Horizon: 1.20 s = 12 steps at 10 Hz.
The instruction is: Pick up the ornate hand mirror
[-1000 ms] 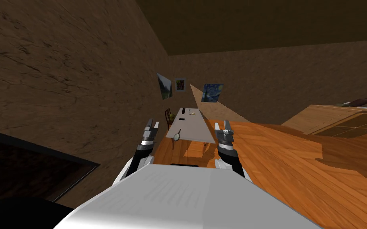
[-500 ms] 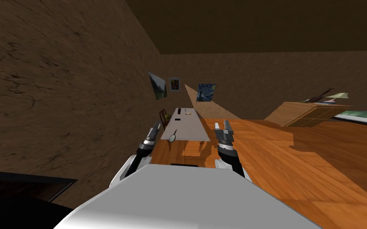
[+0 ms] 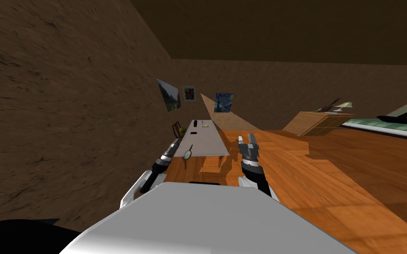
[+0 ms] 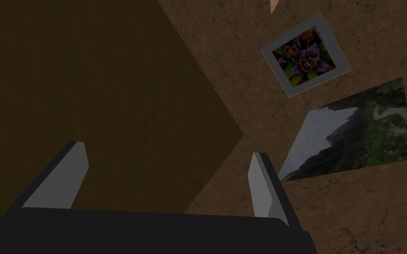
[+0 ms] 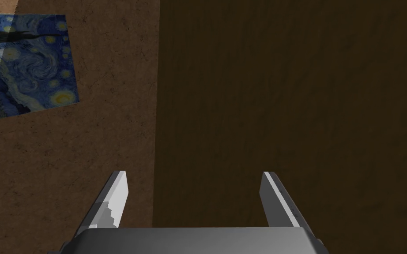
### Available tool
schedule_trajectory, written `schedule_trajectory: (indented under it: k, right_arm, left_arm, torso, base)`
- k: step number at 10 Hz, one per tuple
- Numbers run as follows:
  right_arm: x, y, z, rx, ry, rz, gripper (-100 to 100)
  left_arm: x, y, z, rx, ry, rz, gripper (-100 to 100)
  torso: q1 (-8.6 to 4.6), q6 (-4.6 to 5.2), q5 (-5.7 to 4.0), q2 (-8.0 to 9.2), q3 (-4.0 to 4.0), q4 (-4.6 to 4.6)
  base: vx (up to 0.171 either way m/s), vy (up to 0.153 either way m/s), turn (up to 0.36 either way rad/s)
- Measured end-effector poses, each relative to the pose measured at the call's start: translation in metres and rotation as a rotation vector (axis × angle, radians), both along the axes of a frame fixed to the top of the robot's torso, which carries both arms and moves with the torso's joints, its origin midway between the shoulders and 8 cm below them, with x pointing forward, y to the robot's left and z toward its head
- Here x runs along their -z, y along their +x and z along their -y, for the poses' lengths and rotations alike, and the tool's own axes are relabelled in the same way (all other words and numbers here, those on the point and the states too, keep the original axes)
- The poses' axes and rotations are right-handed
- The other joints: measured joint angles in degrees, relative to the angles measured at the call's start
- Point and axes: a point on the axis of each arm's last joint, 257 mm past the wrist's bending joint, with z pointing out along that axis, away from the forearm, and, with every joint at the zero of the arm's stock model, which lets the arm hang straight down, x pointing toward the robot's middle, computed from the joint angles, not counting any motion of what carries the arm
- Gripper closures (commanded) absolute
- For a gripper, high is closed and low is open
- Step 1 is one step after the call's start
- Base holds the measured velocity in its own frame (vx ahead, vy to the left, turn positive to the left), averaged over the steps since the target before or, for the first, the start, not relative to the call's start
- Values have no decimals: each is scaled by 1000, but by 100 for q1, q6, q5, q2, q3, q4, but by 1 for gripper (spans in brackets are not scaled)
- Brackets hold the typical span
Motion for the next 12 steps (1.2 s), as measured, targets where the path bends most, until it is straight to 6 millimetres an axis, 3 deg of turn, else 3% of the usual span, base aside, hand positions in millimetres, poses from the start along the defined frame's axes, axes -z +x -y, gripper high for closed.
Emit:
schedule_trajectory:
  k: [5,12]
  right_arm:
    - [0,0,0,0,0,0,0]
    - [0,0,0,0,0,0,0]
  left_arm:
    - [52,15,0,-34,344,-47,-100]
    - [129,28,-28,-51,842,-92,-100]
  torso:
    - [-5,5,0,-6,-3,-1]
    - [2,-3,0,2,0,0]
  base:
    - [31,-47,-165]
    - [27,-37,-156]
